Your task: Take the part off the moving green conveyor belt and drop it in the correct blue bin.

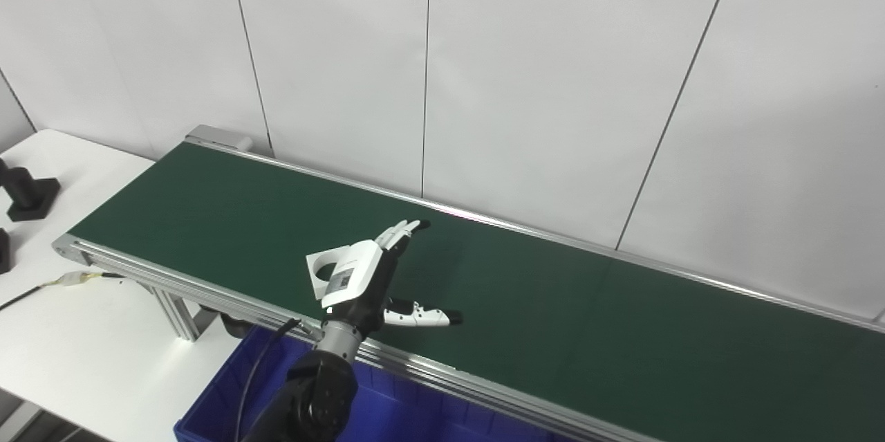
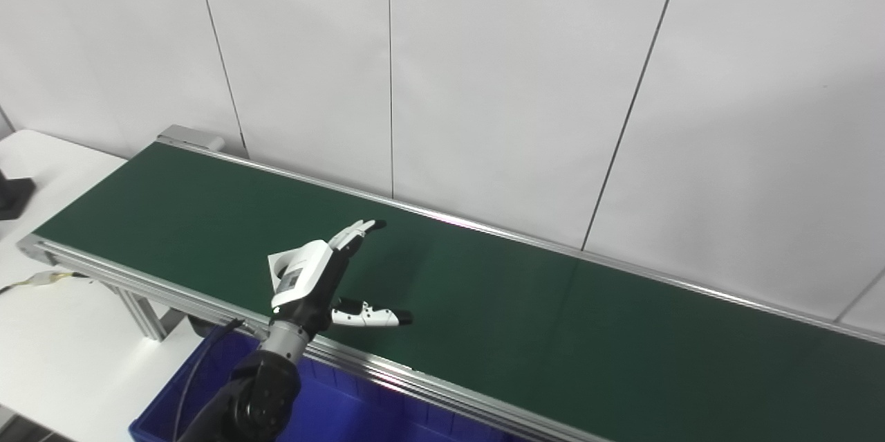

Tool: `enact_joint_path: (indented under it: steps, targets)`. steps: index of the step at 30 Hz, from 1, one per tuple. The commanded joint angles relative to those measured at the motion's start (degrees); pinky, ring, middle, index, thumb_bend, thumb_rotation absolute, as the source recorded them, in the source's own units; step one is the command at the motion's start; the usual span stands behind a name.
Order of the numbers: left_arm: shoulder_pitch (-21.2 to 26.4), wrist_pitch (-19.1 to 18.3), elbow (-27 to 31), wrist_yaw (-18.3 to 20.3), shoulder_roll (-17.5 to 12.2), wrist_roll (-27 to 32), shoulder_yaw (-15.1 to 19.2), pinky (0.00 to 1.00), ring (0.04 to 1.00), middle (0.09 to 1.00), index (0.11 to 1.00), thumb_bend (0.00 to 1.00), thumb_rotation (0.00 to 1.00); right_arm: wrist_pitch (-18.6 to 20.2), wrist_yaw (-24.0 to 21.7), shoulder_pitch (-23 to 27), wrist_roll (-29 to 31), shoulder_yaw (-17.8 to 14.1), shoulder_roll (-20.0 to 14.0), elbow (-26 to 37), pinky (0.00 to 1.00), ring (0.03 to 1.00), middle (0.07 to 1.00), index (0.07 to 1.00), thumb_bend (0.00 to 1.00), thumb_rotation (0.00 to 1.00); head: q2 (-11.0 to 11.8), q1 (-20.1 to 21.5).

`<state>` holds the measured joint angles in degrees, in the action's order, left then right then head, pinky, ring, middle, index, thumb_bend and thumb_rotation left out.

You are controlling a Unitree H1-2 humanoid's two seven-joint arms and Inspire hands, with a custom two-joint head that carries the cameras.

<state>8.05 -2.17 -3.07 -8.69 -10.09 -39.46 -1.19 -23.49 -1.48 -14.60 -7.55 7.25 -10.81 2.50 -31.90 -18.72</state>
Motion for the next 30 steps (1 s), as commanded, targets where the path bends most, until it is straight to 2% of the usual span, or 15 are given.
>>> enact_joint_path:
  steps: [1, 7, 12, 17, 23, 30]
  targets:
    - [2.69, -0.52, 0.24, -1.49, -2.13, -1.03, 0.18, 0.86, 0.925, 0.947, 0.908, 0.87, 0.47, -3.01, -0.35, 0.42, 0.23, -0.06, 0.14, 0.85, 0.85, 0.851, 0.876, 0.921, 0.65, 0.33, -0.01, 0.01]
    - [4.27, -2.04, -1.89, -0.90, -4.76, -0.52, 0.19, 0.89, 0.935, 0.954, 0.919, 0.87, 0.43, -3.07, -0.29, 0.42, 0.12, 0.10, 0.41, 0.64, 0.85, 0.856, 0.877, 0.921, 0.65, 0.29, 0.15, 0.30]
    - [5.51, -5.31, -2.58, 0.40, -6.51, -0.41, 0.34, 0.92, 0.953, 0.967, 0.932, 0.88, 0.41, -3.06, -0.30, 0.42, -0.09, 0.21, 0.49, 0.66, 0.86, 0.854, 0.877, 0.924, 0.64, 0.28, 0.13, 0.32]
    - [6.39, -8.63, -2.64, 2.23, -8.61, 0.07, 0.41, 0.88, 0.950, 0.975, 0.941, 0.89, 0.37, -3.10, -0.25, 0.33, -0.12, 0.24, 0.53, 0.50, 0.86, 0.859, 0.878, 0.926, 0.63, 0.26, 0.16, 0.39]
    - [7.12, -10.66, -3.97, 4.54, -11.15, 0.38, -0.08, 0.91, 0.940, 0.970, 0.945, 0.89, 0.32, -2.97, -0.17, 0.11, -0.28, 0.17, 0.72, 0.82, 0.86, 0.858, 0.880, 0.927, 0.62, 0.20, 0.08, 0.48]
    - [8.07, -11.79, -8.07, 6.26, -12.57, 1.56, -1.24, 0.88, 0.939, 0.979, 0.943, 0.91, 0.27, -3.07, -0.06, -0.15, -0.15, 0.07, 0.94, 1.08, 0.86, 0.850, 0.873, 0.924, 0.63, 0.20, -0.05, 0.76]
